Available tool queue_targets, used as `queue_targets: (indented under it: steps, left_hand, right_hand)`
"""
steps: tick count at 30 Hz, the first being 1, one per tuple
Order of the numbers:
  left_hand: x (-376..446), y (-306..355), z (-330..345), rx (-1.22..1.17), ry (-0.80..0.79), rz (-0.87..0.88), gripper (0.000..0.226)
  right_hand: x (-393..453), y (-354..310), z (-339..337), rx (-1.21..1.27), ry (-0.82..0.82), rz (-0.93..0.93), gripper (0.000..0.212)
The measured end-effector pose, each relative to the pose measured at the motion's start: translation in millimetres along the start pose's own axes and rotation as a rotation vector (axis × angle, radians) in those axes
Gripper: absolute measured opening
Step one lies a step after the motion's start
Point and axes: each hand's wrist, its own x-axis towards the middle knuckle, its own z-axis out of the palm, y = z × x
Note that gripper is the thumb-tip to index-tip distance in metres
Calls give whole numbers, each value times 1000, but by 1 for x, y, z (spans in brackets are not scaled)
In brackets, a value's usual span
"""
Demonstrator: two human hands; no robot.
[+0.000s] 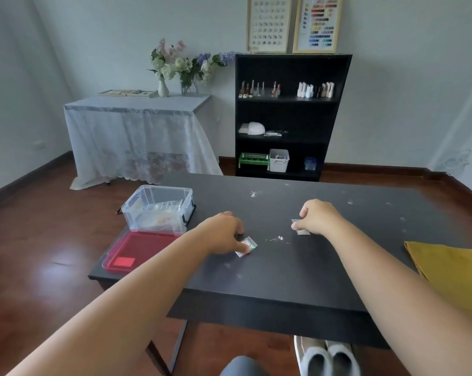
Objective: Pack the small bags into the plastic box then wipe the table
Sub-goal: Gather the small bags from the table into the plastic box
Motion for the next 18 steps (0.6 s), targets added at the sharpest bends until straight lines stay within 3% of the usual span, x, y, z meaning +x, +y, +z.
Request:
queue_targets:
  steps: [2,8,12,18]
  left_hand:
    - [3,6,0,8,-14,-11,48]
    - [6,17,-1,-114,-63,-62,29]
    - [5,18,-2,-177,-32,-67,27]
    - [4,14,1,-282,2,-93,31]
  right_hand:
    - [-3,-2,2,-20,-5,24,30]
    - [1,1,5,164,-4,21,51]
    - [4,29,-7,368,45,66,48]
    - [11,70,-27,436,49,69,26]
